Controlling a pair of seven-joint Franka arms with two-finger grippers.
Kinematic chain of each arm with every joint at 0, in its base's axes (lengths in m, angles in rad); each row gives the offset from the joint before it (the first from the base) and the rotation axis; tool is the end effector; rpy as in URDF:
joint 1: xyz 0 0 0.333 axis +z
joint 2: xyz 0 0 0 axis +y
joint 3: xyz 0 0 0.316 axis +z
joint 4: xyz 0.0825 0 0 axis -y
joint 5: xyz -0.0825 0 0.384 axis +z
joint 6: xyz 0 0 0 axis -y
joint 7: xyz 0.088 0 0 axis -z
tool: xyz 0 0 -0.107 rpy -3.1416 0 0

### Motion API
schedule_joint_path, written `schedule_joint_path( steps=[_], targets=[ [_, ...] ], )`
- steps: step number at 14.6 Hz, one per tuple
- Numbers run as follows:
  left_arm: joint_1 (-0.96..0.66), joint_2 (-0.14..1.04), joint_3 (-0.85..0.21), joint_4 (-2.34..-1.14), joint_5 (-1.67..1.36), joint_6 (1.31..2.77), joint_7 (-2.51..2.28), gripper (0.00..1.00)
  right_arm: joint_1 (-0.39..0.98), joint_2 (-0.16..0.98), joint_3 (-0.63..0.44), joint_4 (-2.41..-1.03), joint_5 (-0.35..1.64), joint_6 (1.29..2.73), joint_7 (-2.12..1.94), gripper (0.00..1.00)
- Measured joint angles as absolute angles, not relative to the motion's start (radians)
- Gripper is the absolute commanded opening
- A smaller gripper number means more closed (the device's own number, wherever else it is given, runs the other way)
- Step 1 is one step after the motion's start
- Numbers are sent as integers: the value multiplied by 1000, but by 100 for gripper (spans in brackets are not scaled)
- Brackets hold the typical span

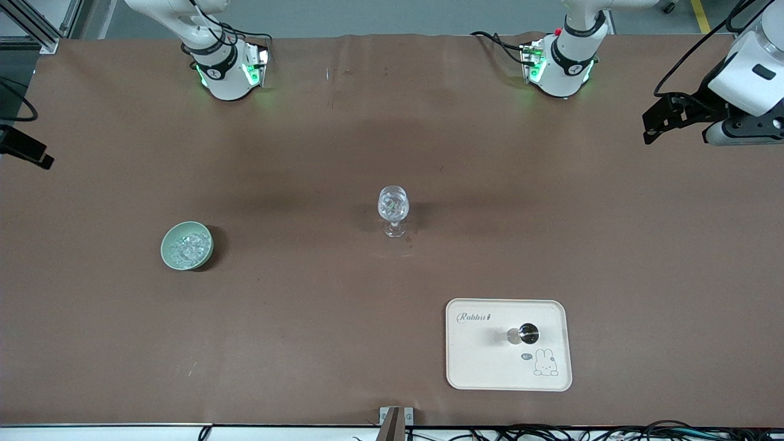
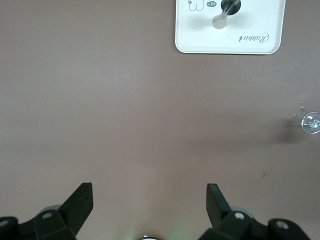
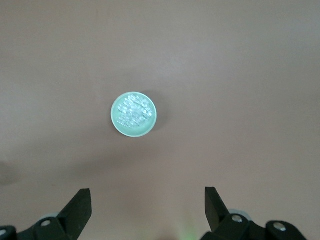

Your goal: Pour wine and add ice with both arms

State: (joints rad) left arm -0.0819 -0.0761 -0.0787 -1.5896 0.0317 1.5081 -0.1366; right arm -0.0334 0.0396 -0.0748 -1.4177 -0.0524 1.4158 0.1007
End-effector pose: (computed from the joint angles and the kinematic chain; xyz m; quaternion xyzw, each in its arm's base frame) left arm 0.5179 -0.0821 0.6512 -0.9998 0.0109 0.0000 0.0190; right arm 0.5468 -0.0647 0.6606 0.9936 -0.1077 -0.0208 0.0274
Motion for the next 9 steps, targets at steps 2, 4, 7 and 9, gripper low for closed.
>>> schedule_joint_path(
  steps=[2,4,7,9],
  targets=[
    [-81,-76,-79,-1588,32,1510,-137,100,-35,24,-68,-1440,-52,1443,94,100],
    [-81,-76,-79,-1584,32,1510,-137,100,-34,23,-55,-1441,-52,1454,94,100],
    [-81,-76,-79,-1581,32,1510,-137,100,-33,23,-51,-1441,-49,1458,94,100],
    [-81,-74,-79,-1581,32,1510,-137,100,-33,23,-51,-1441,-28,1460,94,100]
  ],
)
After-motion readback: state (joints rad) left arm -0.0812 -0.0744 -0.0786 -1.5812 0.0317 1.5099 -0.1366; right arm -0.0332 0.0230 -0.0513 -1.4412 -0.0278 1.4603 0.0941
